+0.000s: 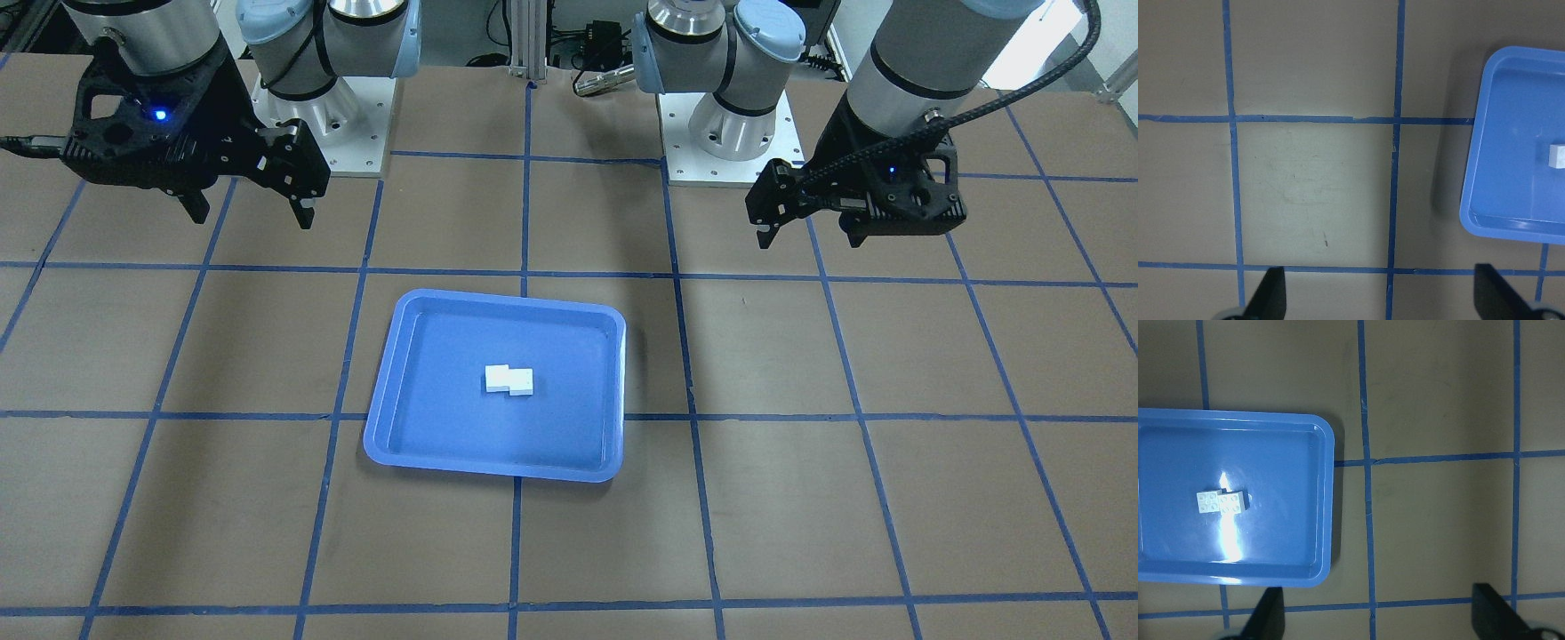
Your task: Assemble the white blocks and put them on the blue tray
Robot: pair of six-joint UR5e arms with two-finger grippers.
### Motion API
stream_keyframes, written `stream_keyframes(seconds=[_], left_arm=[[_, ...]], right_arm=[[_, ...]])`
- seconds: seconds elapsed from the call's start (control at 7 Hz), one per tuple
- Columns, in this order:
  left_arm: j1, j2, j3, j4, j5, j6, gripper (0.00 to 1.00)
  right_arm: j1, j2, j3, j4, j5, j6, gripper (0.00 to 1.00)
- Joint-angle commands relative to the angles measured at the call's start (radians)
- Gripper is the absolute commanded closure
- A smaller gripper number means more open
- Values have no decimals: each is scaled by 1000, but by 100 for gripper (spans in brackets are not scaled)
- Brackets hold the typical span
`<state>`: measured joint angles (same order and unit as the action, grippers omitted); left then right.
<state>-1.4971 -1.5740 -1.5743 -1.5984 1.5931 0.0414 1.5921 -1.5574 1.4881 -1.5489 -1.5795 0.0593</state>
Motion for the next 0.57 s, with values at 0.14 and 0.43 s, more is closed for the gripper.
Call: stream_keyframes(seconds=[0.14, 0.43], left_arm=[[0, 0, -3, 1, 4, 0, 0], [0, -1, -3, 3, 4, 0, 0]], right_arm=[[0, 2, 0, 0, -2, 2, 0], [0, 2, 0, 0, -11, -7, 0]])
